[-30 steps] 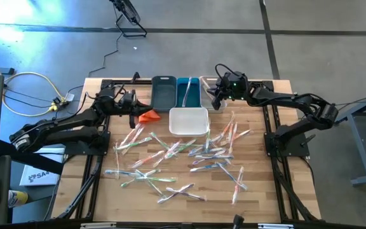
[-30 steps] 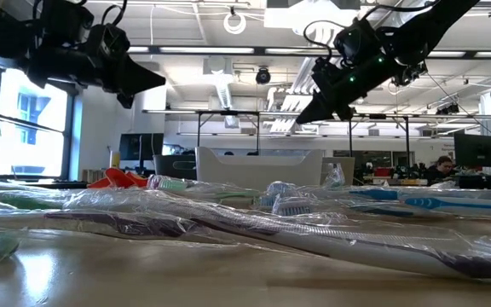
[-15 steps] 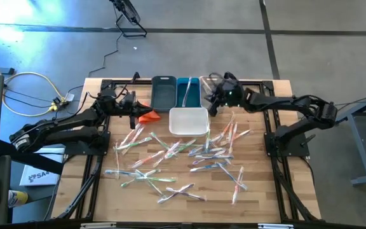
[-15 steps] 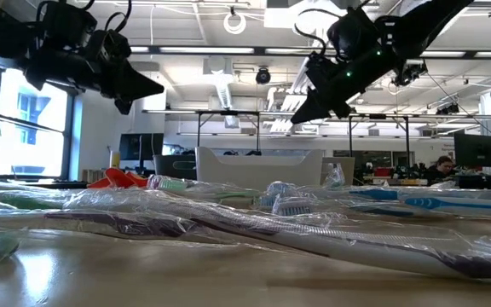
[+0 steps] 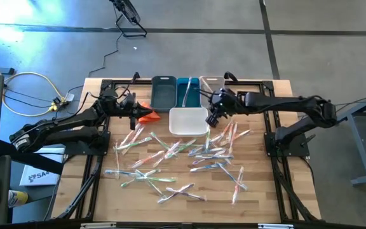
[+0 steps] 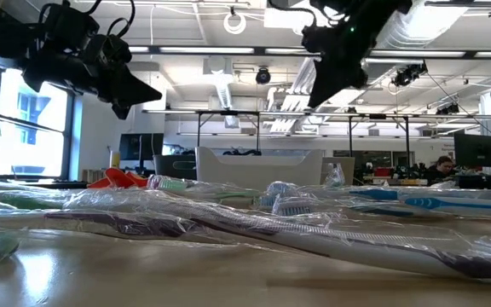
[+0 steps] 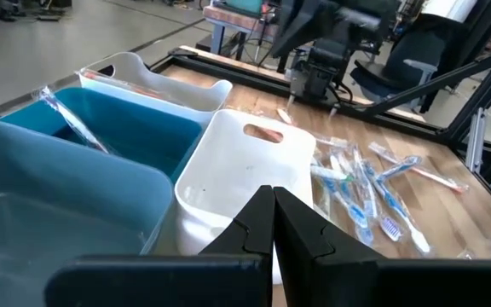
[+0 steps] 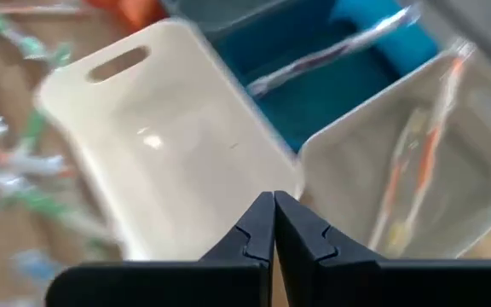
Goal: Pick & Place Toothbrushes
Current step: Put the blue toothbrush into the white bin
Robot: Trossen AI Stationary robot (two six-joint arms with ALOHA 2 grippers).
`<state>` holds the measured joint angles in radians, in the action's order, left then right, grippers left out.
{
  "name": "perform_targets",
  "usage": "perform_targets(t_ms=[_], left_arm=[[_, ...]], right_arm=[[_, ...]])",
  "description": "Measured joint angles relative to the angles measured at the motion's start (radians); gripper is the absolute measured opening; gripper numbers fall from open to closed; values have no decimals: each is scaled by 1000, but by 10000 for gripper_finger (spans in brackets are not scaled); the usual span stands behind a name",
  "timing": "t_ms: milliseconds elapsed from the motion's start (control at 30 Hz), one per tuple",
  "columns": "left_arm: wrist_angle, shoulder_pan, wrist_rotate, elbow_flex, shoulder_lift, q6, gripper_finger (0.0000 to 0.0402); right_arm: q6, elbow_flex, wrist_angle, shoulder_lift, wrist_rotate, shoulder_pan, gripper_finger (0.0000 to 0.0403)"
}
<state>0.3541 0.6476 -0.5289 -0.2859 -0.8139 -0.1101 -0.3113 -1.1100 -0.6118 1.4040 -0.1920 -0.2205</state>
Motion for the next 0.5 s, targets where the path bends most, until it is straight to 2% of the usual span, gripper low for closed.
perform_targets(t_ms=[267, 500], left_arm=[[-14, 0, 0, 0, 0, 27, 0], [-14, 0, 0, 0, 0, 30, 0]], right_arm=[[-88, -13, -130, 0, 138, 92, 3], [-140, -13, -248, 0, 185, 172, 3]])
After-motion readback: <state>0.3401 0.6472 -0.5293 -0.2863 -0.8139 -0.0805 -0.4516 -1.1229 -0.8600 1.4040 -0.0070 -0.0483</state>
